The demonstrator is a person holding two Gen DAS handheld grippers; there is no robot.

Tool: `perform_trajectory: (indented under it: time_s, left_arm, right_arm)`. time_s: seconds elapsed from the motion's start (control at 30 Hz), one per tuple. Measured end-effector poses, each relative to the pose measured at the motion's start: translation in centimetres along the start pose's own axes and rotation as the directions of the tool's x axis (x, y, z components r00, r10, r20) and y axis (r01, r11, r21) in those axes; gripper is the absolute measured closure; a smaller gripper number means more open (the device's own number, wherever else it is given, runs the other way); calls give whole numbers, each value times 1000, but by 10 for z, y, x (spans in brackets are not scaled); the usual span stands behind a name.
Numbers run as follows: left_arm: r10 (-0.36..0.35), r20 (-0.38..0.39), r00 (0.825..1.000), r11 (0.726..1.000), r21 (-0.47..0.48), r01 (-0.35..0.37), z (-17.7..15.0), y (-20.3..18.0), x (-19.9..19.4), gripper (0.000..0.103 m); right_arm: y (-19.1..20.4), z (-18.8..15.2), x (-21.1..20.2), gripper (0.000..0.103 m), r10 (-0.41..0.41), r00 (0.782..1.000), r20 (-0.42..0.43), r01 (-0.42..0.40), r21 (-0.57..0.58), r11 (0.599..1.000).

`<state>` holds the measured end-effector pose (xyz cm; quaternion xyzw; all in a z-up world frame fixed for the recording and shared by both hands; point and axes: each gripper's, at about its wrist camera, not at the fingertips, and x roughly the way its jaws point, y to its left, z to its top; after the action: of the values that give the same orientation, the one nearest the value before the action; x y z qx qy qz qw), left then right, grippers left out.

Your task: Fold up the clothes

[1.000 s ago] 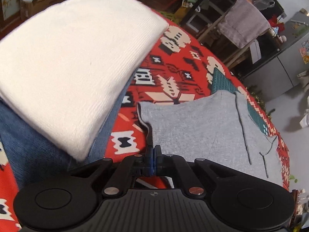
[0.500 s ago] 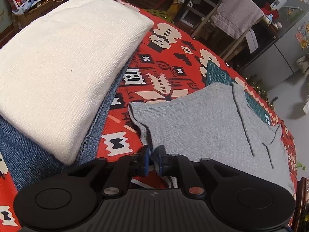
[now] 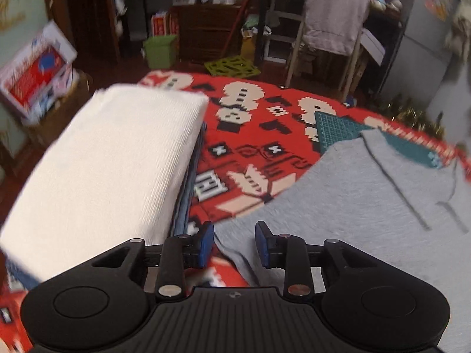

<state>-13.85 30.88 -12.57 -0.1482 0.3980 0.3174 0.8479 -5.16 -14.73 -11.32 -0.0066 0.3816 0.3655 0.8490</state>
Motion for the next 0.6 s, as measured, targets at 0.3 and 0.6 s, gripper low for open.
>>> perform_trajectory:
  time_s: [0.3,0.6]
  left_arm:
    - [45,-36,998,993,109,-41,1,-1,23,85]
    - [103,26,994,956,273,-107,-11,-22,21,98]
  right_arm:
    - [-2,2,4,1,-2,1000,-8,2,17,1000]
    - [4,3,10,1,-5,1000,-18,5,0,1000]
